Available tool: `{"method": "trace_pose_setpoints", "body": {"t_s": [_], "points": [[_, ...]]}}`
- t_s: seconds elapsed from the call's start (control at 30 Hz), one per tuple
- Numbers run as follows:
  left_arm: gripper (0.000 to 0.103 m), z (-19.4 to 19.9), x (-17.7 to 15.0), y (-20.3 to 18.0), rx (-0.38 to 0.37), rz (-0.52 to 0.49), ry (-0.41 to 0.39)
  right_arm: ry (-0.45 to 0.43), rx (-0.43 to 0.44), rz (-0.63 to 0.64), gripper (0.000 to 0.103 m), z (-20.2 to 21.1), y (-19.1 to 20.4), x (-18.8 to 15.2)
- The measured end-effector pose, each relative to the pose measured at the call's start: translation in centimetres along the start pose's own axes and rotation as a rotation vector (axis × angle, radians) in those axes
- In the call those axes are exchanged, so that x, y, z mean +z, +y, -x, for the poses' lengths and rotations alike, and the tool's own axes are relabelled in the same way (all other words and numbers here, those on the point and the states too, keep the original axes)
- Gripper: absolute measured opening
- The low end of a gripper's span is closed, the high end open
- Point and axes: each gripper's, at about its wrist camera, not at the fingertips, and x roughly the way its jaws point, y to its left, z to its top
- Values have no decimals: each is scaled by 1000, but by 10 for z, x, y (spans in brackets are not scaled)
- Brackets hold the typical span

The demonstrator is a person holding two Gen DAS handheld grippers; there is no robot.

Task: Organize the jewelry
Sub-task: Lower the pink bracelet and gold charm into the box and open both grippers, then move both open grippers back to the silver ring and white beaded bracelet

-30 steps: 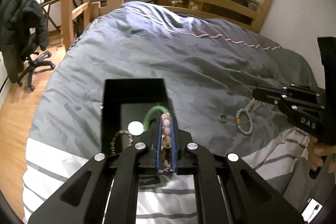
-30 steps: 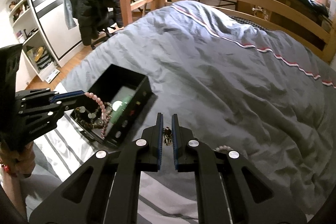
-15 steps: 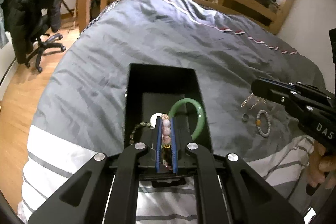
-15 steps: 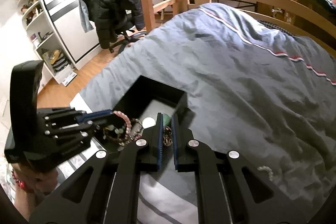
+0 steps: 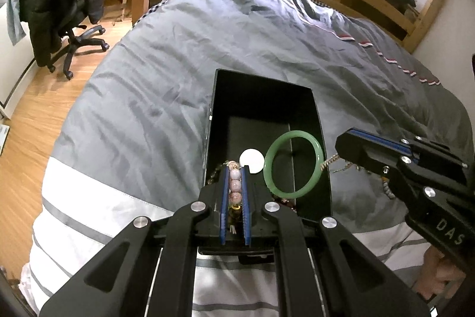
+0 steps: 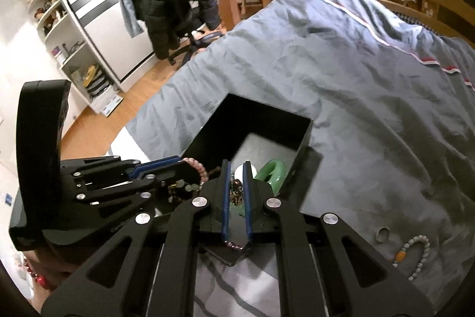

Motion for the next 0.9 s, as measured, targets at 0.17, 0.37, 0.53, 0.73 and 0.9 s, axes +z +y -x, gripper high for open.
{"method": "trace_pose_setpoints", "body": {"t_s": [0.17,0.37,0.53,0.73,0.9], "points": [[11,11,0,-2,-7,-5,-43,6,26,-27,9,2,-10,7],[72,21,-1,-5,-7,-13,-102,-1,26,-41,55,15,-21,8],[93,28,-2,-11,-17,-22,-145,-33,-25,-71,85,41,-44,6],[94,31,-4,-23,-65,-39,-172,-54,-122,-84,92,75,-74,-4],[94,25,-13,-60,-97,-121,-167,-65,-168,-111,93,95,-100,-19]]}}
